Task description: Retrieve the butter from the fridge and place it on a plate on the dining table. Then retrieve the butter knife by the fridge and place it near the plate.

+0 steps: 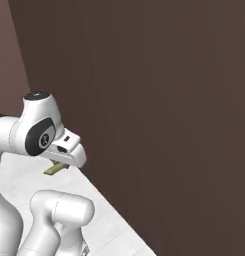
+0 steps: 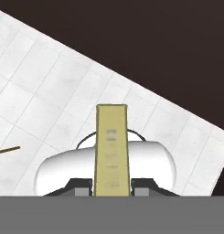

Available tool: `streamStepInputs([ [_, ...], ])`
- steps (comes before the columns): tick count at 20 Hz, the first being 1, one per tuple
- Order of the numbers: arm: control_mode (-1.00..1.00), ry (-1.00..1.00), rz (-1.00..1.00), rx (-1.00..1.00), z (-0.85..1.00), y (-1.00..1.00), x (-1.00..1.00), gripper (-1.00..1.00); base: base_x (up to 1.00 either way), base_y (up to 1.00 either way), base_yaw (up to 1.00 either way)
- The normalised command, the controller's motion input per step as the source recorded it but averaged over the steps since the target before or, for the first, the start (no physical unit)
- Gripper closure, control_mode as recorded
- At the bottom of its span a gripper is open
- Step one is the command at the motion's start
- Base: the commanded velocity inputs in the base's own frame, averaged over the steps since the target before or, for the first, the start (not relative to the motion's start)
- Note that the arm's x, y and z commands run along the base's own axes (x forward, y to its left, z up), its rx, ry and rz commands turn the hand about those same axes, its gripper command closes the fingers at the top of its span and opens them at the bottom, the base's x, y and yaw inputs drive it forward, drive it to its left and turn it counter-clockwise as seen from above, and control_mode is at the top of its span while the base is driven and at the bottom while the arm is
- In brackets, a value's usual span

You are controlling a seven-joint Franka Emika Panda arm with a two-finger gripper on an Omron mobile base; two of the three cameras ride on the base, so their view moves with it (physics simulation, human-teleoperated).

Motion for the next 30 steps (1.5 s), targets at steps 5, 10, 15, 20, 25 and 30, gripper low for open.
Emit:
streamStepInputs([
  [5, 1.00, 0.00, 0.00, 0.00, 0.00, 0.00, 0.00, 1.00, 0.97, 0.05, 0.67],
  [10, 1.00, 0.00, 0.00, 0.00, 0.00, 0.00, 0.00, 1.00, 0.87, -0.04, 0.76],
  [15, 1.00, 0.00, 0.00, 0.00, 0.00, 0.00, 0.00, 1.00, 0.87, -0.40, 0.61],
  [20, 1.00, 0.00, 0.00, 0.00, 0.00, 0.00, 0.00, 1.00, 0.80, -0.42, 0.58],
  [25, 1.00, 0.00, 0.00, 0.00, 0.00, 0.00, 0.00, 1.00, 0.97, -0.22, 0.68],
  [30, 1.00, 0.00, 0.00, 0.00, 0.00, 0.00, 0.00, 1.00, 0.93, -0.38, 0.69],
])
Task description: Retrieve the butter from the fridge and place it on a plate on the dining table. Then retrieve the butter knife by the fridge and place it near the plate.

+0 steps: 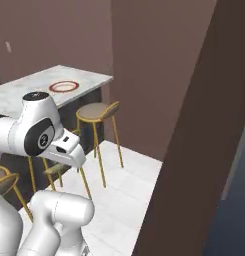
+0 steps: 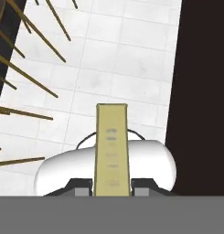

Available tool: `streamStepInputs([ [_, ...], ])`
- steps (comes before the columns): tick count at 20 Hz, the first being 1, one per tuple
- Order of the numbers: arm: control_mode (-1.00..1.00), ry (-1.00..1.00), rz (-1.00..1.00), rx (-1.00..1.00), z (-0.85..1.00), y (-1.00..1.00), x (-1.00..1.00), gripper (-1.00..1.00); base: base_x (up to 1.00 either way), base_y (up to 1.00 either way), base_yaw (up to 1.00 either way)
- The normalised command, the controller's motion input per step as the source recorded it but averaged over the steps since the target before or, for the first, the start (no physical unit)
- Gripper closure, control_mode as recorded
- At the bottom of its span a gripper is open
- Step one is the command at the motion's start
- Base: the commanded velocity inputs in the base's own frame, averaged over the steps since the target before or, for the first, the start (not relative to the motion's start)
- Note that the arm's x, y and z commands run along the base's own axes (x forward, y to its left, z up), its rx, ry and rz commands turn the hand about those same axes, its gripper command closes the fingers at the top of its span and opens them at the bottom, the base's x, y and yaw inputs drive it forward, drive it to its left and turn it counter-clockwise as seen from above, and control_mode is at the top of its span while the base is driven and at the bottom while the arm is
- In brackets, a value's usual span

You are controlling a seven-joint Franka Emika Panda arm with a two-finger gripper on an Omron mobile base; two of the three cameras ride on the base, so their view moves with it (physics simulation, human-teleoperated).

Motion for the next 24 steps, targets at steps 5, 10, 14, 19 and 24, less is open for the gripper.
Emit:
streamStepInputs([
  [5, 1.00, 0.00, 0.00, 0.00, 0.00, 0.00, 0.00, 1.00, 0.84, -0.41, 0.65],
  [10, 1.00, 0.00, 0.00, 0.00, 0.00, 0.00, 0.00, 1.00, 0.34, -0.60, 0.63],
  [14, 1.00, 0.00, 0.00, 0.00, 0.00, 0.00, 0.00, 1.00, 0.16, -0.61, 0.66],
  [19, 1.00, 0.00, 0.00, 0.00, 0.00, 0.00, 0.00, 1.00, 0.10, -0.69, 0.69],
  [24, 1.00, 0.00, 0.00, 0.00, 0.00, 0.00, 0.00, 1.00, 0.02, -0.89, 0.55],
])
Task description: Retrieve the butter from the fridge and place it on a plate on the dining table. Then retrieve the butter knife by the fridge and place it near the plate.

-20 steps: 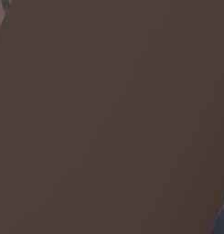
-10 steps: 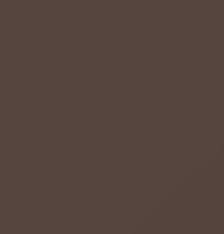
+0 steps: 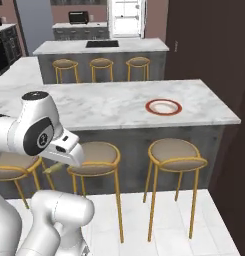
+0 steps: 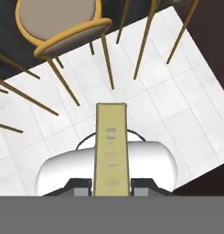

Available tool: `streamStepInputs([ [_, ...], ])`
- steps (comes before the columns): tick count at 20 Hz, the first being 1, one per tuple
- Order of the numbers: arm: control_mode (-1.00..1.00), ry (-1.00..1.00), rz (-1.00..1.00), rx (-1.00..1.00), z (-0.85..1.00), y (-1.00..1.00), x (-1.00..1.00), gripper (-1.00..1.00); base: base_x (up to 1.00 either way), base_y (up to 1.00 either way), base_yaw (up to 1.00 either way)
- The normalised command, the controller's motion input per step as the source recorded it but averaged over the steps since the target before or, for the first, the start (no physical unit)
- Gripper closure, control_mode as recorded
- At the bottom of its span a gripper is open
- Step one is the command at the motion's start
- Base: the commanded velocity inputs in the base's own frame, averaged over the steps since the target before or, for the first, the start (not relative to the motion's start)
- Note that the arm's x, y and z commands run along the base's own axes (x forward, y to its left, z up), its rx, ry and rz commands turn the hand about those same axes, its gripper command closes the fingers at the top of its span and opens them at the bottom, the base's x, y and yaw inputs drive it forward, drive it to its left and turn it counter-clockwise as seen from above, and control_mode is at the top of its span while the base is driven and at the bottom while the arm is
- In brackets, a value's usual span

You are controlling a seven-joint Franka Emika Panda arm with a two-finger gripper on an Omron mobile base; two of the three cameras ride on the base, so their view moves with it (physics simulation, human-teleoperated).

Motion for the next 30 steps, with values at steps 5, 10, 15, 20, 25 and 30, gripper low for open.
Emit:
streamStepInputs([
  [5, 1.00, 0.00, 0.00, 0.00, 0.00, 0.00, 0.00, 1.00, 0.00, -0.92, 0.34],
  [10, 1.00, 0.00, 0.00, 0.00, 0.00, 0.00, 0.00, 1.00, 0.00, -0.92, 0.30],
  [15, 1.00, 0.00, 0.00, 0.00, 0.00, 0.00, 0.00, 1.00, 0.00, -0.76, 0.21],
  [20, 1.00, 0.00, 0.00, 0.00, 0.00, 0.00, 0.00, 1.00, 0.16, -0.25, 0.03],
  [25, 1.00, 0.00, 0.00, 0.00, 0.00, 0.00, 0.00, 1.00, 0.54, -0.10, -0.22],
  [30, 1.00, 0.00, 0.00, 0.00, 0.00, 0.00, 0.00, 1.00, 0.60, -0.18, -0.29],
])
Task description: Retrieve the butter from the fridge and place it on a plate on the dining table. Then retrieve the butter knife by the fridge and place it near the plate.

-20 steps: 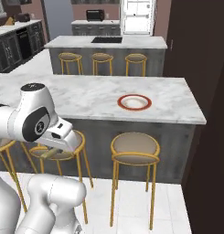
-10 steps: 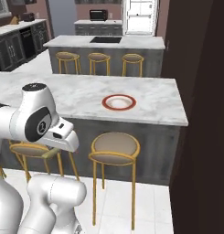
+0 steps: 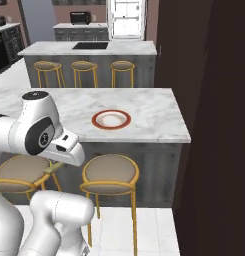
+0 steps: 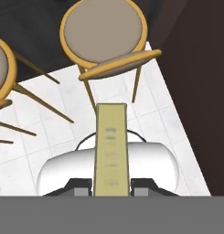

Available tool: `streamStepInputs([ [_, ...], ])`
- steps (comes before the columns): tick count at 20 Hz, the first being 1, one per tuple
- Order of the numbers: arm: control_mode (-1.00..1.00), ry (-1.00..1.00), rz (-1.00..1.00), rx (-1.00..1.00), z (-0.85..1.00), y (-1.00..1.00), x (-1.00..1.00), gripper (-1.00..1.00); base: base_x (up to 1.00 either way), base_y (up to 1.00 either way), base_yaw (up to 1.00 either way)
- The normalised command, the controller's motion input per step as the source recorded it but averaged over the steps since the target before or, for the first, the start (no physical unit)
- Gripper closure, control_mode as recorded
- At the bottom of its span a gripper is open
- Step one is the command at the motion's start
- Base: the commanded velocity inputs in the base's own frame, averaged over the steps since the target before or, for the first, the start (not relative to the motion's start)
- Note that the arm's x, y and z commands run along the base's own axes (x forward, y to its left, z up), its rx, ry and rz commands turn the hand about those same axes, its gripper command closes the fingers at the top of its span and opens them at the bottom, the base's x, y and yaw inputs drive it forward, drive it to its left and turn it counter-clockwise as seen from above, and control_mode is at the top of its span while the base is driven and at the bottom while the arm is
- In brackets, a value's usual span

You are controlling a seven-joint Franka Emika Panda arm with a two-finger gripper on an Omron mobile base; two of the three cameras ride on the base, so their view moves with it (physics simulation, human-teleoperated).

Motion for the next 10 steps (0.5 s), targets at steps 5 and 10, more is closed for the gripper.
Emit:
streamStepInputs([
  [5, 1.00, 0.00, 0.00, 0.00, 0.00, 0.00, 0.00, 1.00, 0.51, -0.04, -0.18],
  [10, 1.00, 0.00, 0.00, 0.00, 0.00, 0.00, 0.00, 1.00, 0.72, 0.00, -0.01],
])
